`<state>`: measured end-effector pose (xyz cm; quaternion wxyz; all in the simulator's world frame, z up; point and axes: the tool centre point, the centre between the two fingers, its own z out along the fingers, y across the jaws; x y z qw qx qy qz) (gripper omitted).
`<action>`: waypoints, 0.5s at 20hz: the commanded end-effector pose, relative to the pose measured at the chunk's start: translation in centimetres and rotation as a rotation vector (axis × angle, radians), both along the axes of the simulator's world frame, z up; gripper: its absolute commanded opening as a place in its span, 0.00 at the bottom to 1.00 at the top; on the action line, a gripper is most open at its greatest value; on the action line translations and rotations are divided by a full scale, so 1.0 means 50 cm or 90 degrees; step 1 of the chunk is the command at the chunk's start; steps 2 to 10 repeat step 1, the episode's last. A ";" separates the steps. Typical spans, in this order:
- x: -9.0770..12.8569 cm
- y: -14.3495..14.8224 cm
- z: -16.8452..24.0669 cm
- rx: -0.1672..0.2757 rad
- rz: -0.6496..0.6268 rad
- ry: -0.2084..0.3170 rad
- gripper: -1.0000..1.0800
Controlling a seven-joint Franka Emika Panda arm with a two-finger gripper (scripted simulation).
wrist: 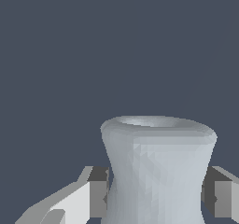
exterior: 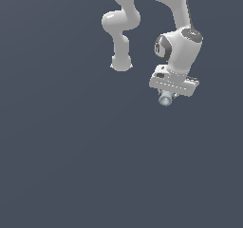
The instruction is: Pick up the object and move it to a goal position.
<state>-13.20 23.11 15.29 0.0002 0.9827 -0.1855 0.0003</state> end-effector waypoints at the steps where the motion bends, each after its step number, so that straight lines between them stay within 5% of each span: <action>1: 0.000 0.002 0.001 0.000 -0.001 0.000 0.00; 10: 0.000 0.002 0.001 0.000 -0.001 0.000 0.00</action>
